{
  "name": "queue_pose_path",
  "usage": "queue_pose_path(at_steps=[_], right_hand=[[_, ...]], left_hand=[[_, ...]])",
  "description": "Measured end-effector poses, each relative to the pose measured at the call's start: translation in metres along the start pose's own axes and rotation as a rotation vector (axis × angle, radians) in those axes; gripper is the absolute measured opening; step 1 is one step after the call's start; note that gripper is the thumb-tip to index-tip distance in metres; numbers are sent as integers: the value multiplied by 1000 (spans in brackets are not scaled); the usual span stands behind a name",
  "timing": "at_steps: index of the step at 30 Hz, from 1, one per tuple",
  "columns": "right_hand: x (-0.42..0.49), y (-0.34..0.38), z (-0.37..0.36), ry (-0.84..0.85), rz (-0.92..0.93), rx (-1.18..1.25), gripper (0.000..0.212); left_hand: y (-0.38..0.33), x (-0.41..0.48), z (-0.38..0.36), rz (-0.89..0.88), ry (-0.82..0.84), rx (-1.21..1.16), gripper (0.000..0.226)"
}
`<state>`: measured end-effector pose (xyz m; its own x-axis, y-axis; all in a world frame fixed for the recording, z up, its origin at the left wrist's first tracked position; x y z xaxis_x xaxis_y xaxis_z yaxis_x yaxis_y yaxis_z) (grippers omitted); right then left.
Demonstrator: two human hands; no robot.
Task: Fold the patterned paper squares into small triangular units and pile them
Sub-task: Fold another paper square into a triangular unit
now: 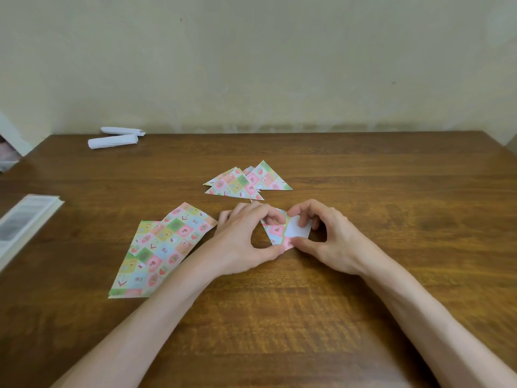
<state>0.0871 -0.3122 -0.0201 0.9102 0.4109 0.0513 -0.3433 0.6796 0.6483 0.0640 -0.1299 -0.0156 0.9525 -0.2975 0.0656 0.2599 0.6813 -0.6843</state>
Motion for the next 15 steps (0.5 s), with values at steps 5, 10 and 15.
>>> queue_pose_path(at_steps=[5, 10, 15], right_hand=[[0, -3, 2, 5, 8, 62, 49], [0, -3, 18, -114, 9, 192, 49], [-3, 0, 26, -90, 108, -69, 52]], left_hand=[[-1, 0, 0, -5, -7, 9, 37], [-6, -8, 1, -56, -41, -24, 40], [-10, -13, 5, -81, 110, -199, 62]])
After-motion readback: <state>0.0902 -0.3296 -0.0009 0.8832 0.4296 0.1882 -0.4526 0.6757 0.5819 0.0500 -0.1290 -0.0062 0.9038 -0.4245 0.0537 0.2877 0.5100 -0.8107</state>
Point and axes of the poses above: each hand's wrist, its own x-axis towards the middle knuckle, its own z-axis out of the back of the hand, y = z × x, the point moved 6 cm from there along x, towards the middle knuckle, and after that the axes turned 5 degrees about -x, right-handed, at the moved point
